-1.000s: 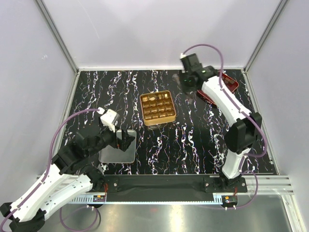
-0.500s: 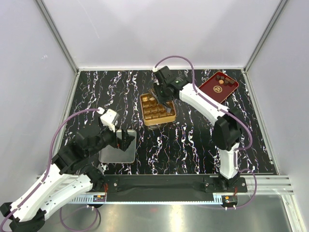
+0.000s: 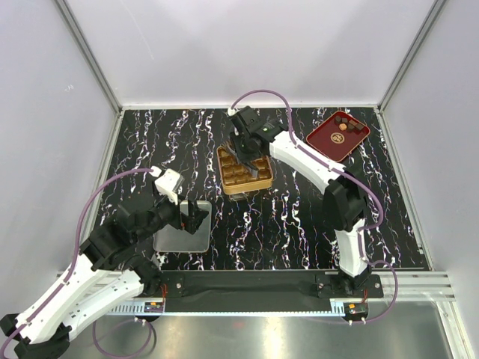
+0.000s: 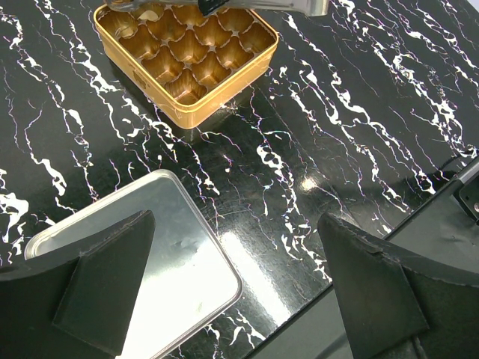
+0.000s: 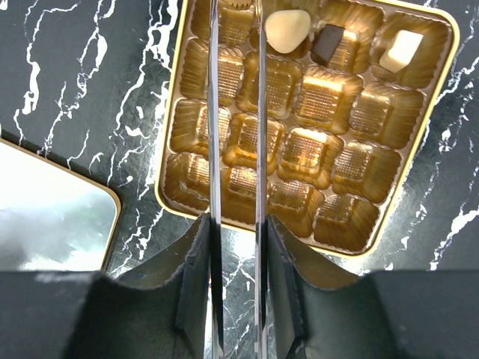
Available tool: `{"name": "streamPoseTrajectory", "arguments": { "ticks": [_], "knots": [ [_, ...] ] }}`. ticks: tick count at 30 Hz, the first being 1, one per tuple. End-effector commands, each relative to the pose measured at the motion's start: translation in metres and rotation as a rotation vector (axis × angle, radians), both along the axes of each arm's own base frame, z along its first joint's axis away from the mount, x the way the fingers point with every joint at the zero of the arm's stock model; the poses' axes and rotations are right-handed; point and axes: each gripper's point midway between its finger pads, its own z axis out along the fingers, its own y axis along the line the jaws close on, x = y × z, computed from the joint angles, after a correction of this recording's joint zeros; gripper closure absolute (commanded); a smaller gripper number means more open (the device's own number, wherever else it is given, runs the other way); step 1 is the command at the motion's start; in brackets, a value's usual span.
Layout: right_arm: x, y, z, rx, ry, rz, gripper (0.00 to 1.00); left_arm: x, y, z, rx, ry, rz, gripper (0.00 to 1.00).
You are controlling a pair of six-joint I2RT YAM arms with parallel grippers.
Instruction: Pack the chocolate
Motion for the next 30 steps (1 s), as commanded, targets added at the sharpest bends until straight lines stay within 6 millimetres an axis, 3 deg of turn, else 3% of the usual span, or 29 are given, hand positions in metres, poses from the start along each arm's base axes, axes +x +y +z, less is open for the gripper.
{"name": "streamPoseTrajectory", "arguments": {
  "ticks": [1, 18, 24, 30],
  "knots": [
    [0.006, 0.022, 0.018, 0.061, -0.05, 0.018, 0.61, 0.003, -0.001, 0.009, -0.016, -0.038, 0.004, 0.01],
    [0.009, 0.019, 0.015, 0.007, -0.068, 0.006, 0.5, 0.004, -0.001, 0.008, -0.014, -0.035, 0.001, 0.01],
    [0.012, 0.016, 0.046, 0.017, -0.123, 0.008, 0.5, 0.003, -0.002, 0.008, -0.015, -0.034, 0.0, 0.01],
    [0.026, -0.031, 0.101, -0.047, -0.254, -0.102, 0.51, 0.002, -0.002, 0.008, -0.016, -0.033, -0.004, 0.01]
  ]
}}
